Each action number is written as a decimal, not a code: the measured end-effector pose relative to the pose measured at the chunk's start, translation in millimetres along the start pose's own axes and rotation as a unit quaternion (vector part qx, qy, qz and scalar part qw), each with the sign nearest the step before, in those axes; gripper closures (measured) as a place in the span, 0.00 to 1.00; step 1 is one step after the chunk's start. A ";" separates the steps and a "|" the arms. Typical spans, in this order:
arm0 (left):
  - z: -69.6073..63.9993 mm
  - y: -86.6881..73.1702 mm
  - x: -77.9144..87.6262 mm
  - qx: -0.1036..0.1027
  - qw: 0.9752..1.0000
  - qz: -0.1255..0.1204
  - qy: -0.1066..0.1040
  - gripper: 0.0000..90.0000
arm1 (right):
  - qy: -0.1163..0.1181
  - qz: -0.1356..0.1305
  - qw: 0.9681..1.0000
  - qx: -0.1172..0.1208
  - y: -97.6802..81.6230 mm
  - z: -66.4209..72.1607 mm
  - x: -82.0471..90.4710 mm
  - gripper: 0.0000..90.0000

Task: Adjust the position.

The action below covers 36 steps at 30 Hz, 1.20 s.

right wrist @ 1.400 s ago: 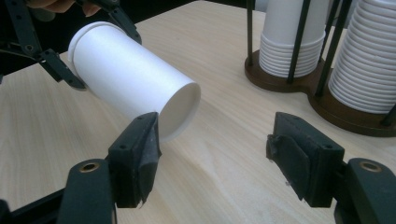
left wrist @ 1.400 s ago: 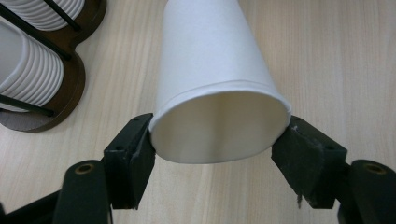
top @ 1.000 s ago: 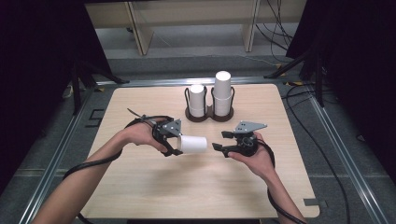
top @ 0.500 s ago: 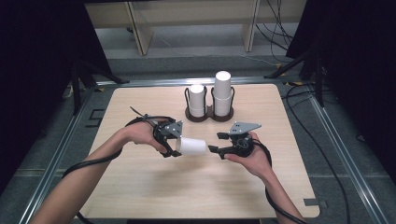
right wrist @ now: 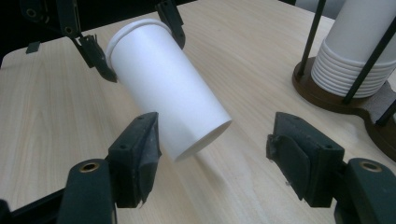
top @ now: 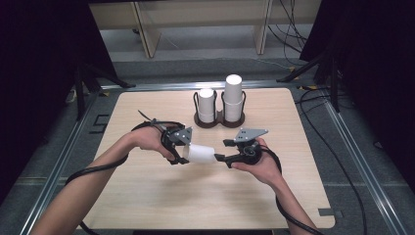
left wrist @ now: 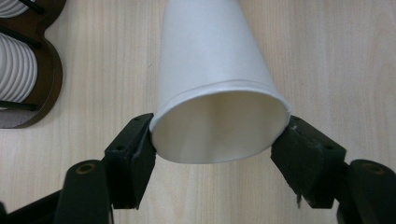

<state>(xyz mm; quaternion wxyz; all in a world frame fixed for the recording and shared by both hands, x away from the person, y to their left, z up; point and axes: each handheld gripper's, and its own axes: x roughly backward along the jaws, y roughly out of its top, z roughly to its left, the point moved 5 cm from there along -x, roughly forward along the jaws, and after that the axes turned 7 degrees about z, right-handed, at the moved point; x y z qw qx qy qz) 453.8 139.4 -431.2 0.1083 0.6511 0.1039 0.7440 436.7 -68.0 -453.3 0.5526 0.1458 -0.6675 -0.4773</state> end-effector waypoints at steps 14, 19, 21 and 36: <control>-1.1 3.4 2.4 -0.011 1.000 0.019 0.000 0.35 | 0.011 0.011 0.999 0.031 9.2 8.7 -9.6 0.37; -1.7 4.9 2.4 -0.015 1.000 0.024 -0.001 0.35 | 0.014 0.015 0.999 0.038 11.0 11.1 -15.2 0.37; -1.8 5.3 2.8 -0.018 0.999 0.028 -0.001 0.35 | 0.020 0.022 0.999 0.026 10.4 14.2 -16.8 0.37; -4.7 10.6 6.1 -0.028 0.999 0.026 -0.007 0.35 | 0.031 0.024 0.997 0.059 14.9 16.4 -24.9 0.36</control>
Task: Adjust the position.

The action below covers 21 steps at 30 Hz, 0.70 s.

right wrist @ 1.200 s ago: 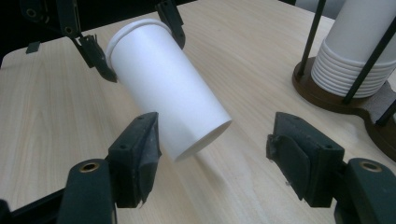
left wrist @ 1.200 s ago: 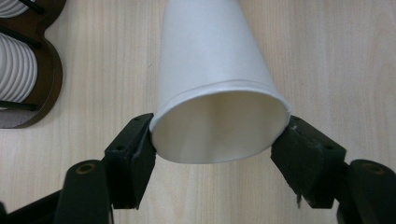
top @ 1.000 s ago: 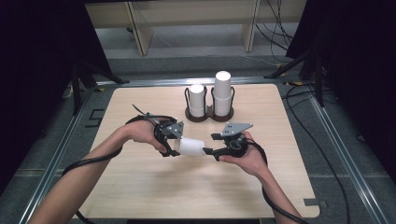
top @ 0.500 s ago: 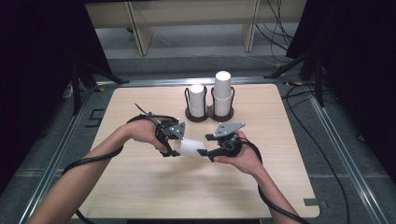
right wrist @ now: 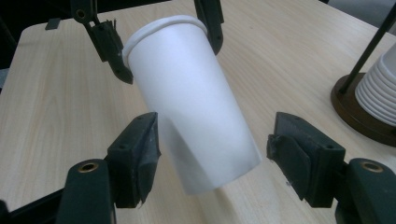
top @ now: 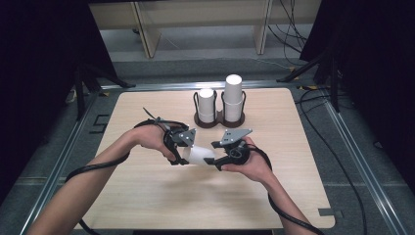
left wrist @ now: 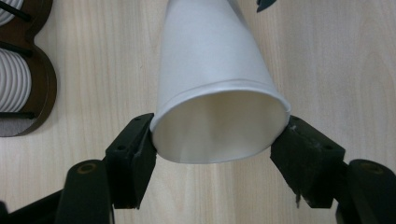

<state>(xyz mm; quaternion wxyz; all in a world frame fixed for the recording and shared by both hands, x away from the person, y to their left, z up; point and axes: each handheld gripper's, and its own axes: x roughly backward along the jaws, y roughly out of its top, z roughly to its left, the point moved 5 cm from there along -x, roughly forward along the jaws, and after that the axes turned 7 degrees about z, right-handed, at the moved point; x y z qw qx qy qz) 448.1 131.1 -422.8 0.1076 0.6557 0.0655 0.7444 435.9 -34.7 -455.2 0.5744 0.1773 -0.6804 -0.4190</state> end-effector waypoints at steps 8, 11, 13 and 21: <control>-2.1 1.9 0.7 -0.005 1.000 0.002 -0.003 0.35 | 0.011 0.007 1.000 0.006 -0.4 1.4 -5.5 0.35; -3.1 2.6 0.4 -0.009 1.000 0.004 -0.003 0.35 | 0.018 0.010 1.000 0.006 -0.4 2.1 -7.5 0.35; -3.4 3.5 0.8 -0.009 1.000 0.003 -0.003 0.35 | 0.020 0.012 1.000 0.008 -0.5 1.7 -8.3 0.34; -4.5 4.2 -0.7 -0.015 1.000 0.007 -0.006 0.35 | 0.035 0.011 0.999 0.011 1.0 2.3 -9.7 0.34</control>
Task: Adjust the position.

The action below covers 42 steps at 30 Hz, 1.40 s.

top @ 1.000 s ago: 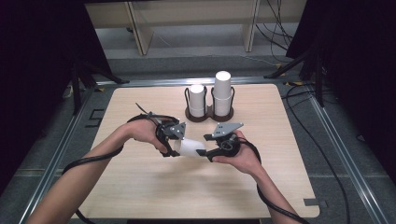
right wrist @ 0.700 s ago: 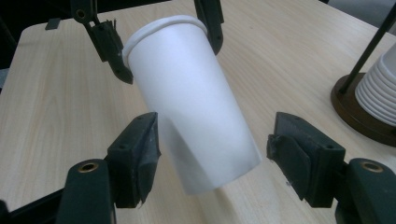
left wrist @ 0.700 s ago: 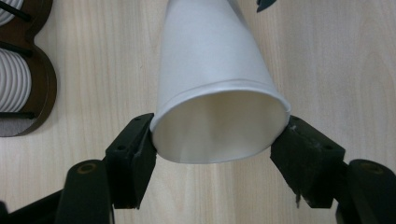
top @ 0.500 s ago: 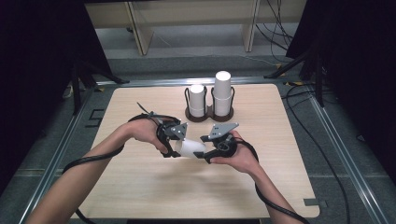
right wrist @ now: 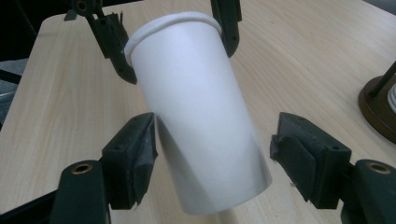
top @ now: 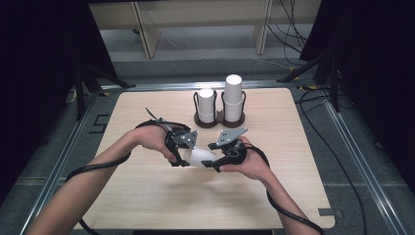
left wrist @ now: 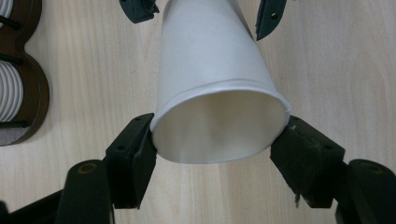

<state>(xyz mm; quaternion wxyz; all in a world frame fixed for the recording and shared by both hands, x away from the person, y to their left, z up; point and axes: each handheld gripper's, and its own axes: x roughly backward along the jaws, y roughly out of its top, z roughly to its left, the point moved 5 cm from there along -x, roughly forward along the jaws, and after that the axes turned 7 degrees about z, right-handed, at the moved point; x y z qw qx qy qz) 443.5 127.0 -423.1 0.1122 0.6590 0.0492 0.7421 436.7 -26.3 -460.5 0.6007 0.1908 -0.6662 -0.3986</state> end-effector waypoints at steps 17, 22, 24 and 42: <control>0.2 3.5 -0.2 -0.007 1.000 0.004 -0.001 0.35 | 0.029 0.024 0.999 0.032 3.3 -1.6 -3.3 0.34; -0.9 4.6 -0.2 -0.008 1.000 0.002 -0.002 0.35 | 0.035 0.037 0.998 0.029 1.8 0.4 -6.1 0.34; -1.4 4.7 -0.1 -0.008 1.000 0.002 -0.004 0.35 | 0.033 0.034 0.998 0.040 2.6 -0.6 -6.5 0.34; -2.2 7.8 2.0 -0.011 1.000 -0.003 -0.008 0.35 | 0.034 0.050 0.997 0.050 1.3 1.2 -12.1 0.34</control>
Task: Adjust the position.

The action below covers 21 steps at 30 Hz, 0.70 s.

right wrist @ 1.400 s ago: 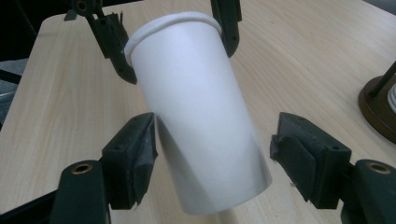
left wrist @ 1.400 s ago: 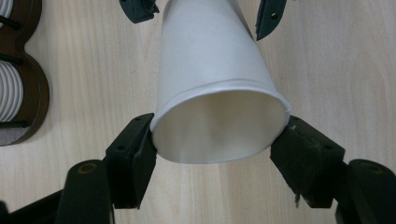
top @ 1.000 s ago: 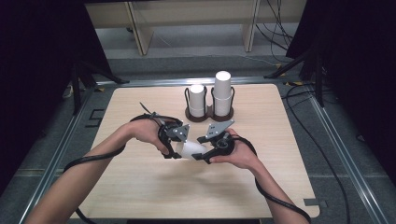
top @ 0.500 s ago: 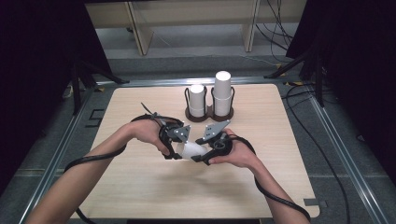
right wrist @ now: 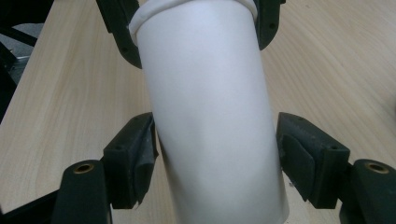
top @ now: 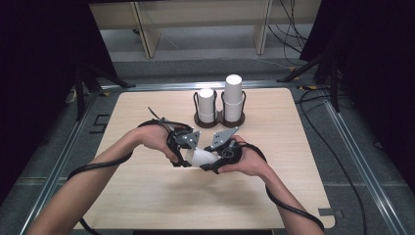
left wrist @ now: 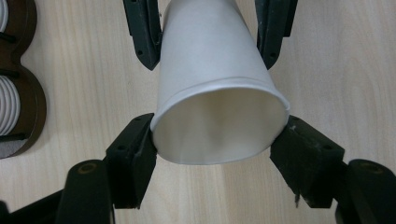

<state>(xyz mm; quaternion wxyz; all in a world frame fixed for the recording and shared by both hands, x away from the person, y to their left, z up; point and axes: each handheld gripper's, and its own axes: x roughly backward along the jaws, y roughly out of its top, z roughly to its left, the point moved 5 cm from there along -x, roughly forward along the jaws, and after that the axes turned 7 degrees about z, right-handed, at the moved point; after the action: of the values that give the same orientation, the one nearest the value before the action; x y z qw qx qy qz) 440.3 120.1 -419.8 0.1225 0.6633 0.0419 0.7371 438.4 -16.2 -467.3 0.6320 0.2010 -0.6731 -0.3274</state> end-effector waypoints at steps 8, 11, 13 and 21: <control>0.3 1.6 -0.7 -0.003 1.000 -0.001 -0.002 0.35 | 0.000 0.013 1.000 -0.007 -3.1 3.4 -0.9 0.36; 0.2 1.9 -0.7 -0.003 1.000 -0.001 -0.003 0.35 | 0.003 0.016 1.000 -0.002 -4.1 4.3 -1.1 0.37; 0.1 2.3 -0.3 -0.005 1.000 -0.002 -0.003 0.36 | 0.002 0.016 1.000 0.008 -4.2 4.2 -1.6 0.38; 0.6 2.1 1.0 -0.002 1.000 -0.008 -0.003 0.37 | -0.005 0.009 0.999 0.031 -3.4 2.3 -1.5 0.39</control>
<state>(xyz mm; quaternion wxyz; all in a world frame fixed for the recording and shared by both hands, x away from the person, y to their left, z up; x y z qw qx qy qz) 440.6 118.2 -418.3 0.1303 0.6652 0.0453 0.7338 435.7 -17.1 -470.7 0.6248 0.2128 -0.6878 -0.3021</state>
